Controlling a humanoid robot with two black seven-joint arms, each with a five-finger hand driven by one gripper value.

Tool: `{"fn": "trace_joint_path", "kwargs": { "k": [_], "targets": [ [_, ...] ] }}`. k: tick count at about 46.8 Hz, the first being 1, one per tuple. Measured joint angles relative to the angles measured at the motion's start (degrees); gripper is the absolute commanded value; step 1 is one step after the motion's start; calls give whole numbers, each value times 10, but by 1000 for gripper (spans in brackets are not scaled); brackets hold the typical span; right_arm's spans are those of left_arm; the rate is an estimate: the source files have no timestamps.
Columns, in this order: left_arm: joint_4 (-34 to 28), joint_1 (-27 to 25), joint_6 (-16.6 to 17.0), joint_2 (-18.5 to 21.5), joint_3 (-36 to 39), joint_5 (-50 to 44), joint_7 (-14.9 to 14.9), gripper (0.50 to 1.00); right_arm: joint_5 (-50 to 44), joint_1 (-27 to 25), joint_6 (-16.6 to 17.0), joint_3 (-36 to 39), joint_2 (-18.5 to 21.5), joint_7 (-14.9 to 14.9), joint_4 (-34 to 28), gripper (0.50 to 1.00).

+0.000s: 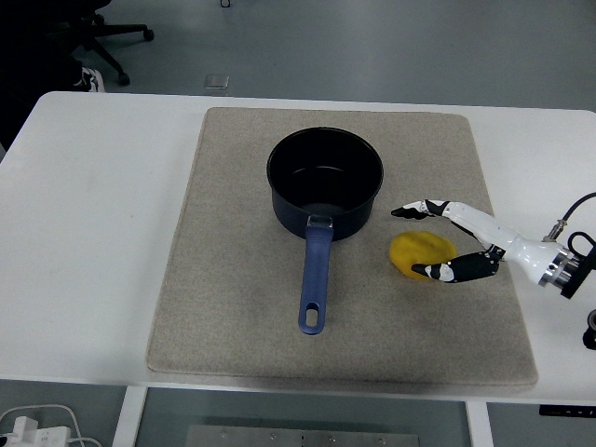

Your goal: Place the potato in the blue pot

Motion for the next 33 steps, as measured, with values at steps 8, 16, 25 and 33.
{"fn": "trace_joint_path", "kwargs": {
  "k": [8,16,25,33],
  "targets": [
    [0,0,0,0,0,0,0,996,0,-6,0,-1,7,-1,-6,840],
    [0,0,0,0,0,0,0,996,0,-14,0,-1,8,0,-8,842],
    [0,0,0,0,0,0,0,996,0,-17,0,0,8,0,-8,842],
    [0,0,0,0,0,0,0,996,0,-22,0,0,8,2,-8,830]
  ]
}}
